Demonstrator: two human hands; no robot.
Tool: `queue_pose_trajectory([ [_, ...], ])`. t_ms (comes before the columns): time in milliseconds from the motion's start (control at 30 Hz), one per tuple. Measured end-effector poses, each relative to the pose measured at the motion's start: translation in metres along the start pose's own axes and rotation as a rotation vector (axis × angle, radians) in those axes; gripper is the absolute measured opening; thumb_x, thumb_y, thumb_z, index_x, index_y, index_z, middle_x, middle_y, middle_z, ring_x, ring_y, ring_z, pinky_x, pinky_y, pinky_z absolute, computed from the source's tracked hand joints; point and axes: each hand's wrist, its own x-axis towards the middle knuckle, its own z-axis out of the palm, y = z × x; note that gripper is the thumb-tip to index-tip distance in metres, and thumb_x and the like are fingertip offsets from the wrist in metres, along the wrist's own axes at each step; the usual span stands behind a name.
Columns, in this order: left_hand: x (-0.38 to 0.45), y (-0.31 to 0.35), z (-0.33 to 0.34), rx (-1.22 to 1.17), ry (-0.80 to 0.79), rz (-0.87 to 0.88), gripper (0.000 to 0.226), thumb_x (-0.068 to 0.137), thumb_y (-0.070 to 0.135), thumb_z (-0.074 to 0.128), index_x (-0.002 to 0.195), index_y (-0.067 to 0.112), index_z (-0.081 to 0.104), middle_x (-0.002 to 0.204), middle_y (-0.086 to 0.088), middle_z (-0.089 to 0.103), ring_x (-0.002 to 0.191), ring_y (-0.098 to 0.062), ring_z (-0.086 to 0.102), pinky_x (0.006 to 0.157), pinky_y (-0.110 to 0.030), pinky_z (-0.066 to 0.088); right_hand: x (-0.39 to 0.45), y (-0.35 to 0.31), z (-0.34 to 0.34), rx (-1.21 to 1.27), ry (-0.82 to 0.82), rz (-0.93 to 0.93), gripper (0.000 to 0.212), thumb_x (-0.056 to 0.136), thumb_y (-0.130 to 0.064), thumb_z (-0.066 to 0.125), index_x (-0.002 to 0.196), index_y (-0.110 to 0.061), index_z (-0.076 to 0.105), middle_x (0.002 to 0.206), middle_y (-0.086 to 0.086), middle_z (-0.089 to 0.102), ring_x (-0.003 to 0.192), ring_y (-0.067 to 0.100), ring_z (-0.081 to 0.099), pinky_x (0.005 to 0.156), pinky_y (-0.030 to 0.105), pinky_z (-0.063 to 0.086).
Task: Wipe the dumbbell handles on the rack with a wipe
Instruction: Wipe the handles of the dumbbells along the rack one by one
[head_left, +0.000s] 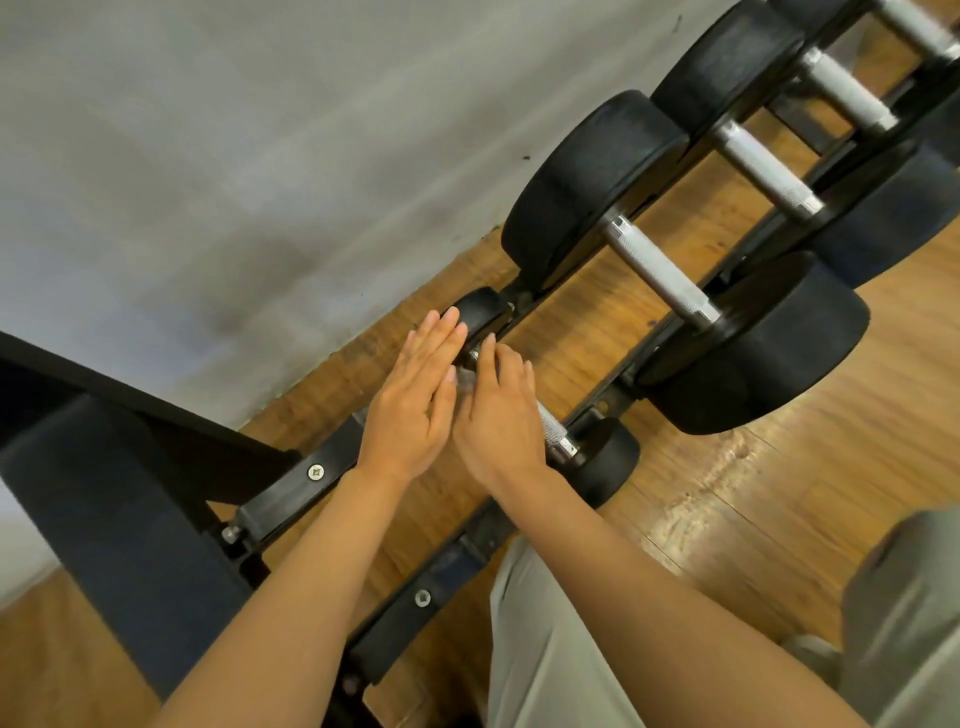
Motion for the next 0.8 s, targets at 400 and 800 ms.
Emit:
queue_pose_trajectory([
  [400,0.0,-0.003,0.002,0.034,-0.015,-0.009,0.046,0.103,0.009,0.038,0.149,0.006,0.035,0.157,0.002,0.028,0.15,-0.007,0.016,0.123,-0.033,0.016,-0.011,-0.003,0.0,0.133,0.021,0.043,0.06,0.1,-0.02,0.039,0.154,-0.005,0.017,0.162,0.009,0.015,0.15,0.017,0.004,0.122,0.033,-0.006],
  [800,-0.001,0.004,-0.003,0.132,-0.086,-0.079,0.046,0.103,0.01,0.04,0.149,0.003,0.034,0.158,-0.001,0.027,0.151,-0.01,0.015,0.123,-0.034,0.017,-0.015,0.011,-0.033,-0.021,-0.339,0.132,0.072,0.096,-0.009,0.039,0.153,-0.001,-0.004,0.162,0.015,0.0,0.149,0.029,-0.004,0.122,0.04,-0.002],
])
